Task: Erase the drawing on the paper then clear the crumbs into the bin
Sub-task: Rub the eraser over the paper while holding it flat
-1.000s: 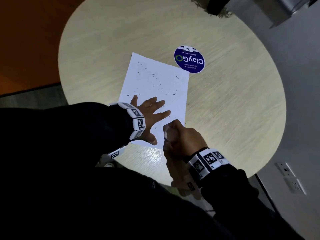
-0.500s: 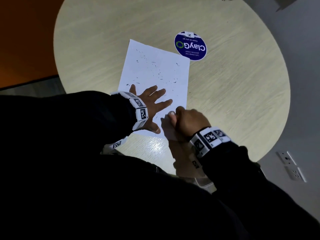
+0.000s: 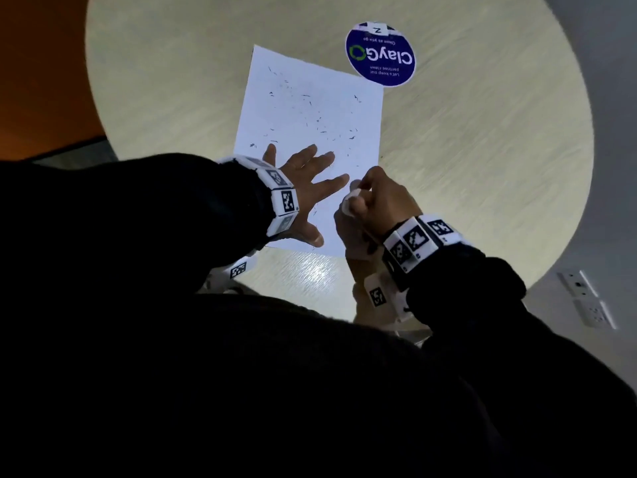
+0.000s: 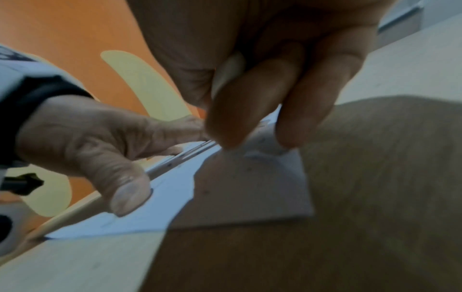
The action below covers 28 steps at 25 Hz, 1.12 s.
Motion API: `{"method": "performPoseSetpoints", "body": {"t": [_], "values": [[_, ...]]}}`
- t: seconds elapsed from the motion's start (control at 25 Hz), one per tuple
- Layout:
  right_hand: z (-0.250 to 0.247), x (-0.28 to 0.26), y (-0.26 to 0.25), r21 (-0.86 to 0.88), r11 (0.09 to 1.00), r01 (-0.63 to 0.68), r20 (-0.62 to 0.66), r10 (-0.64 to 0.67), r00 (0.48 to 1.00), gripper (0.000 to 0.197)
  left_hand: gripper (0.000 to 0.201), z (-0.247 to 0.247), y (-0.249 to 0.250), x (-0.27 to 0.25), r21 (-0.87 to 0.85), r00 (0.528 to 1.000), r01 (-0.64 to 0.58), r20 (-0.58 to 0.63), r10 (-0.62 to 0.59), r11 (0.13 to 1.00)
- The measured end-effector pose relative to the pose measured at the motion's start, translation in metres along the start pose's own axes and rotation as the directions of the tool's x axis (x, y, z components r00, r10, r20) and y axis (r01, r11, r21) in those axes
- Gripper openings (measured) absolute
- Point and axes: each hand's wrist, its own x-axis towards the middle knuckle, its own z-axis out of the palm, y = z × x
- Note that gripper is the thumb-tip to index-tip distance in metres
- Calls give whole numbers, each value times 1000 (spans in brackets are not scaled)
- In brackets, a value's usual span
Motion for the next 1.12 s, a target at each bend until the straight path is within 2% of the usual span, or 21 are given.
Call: {"method": "performPoseSetpoints", "body": {"t": [0.08, 0.16, 0.28, 0.36, 0.52, 0.68, 0.84, 1.0, 1.12], "values": [[7, -12, 0, -14, 1000, 20, 6, -20, 1000, 21, 110, 2, -1, 1, 9, 1000, 4, -9, -4, 1000], [18, -31, -3, 5, 998, 66, 74, -66, 995, 14, 110, 3, 0, 1, 12, 999, 3, -34, -2, 1000], [11, -12, -6, 4, 1000, 14, -32, -14, 999, 21, 112, 1, 0, 2, -1, 1000, 8, 4, -8, 1000], [4, -3, -8, 14, 1000, -19, -58, 19, 998, 24, 113, 0, -1, 4, -4, 1000, 14, 8, -14, 1000], [17, -35, -8, -21, 998, 64, 104, -62, 993, 26, 110, 1, -1, 1, -12, 1000, 7, -13, -7, 1000], [7, -11, -11, 55, 998, -31, -54, 34, 998, 24, 113, 0, 1, 2, -12, 1000, 7, -23, -8, 1000], [23, -36, -1, 105, 994, 13, 69, -21, 997, 19, 111, 2, -3, 0, -13, 1000, -3, -30, 3, 1000], [5, -5, -2, 148, 984, -100, -42, 107, 993, 19, 111, 0, -1, -1, -14, 999, -6, -32, 6, 1000], [17, -21, -1, 109, 994, -19, 21, 16, 1000, 13, 111, 2, -2, 0, -10, 999, 2, -47, -3, 1000]]}}
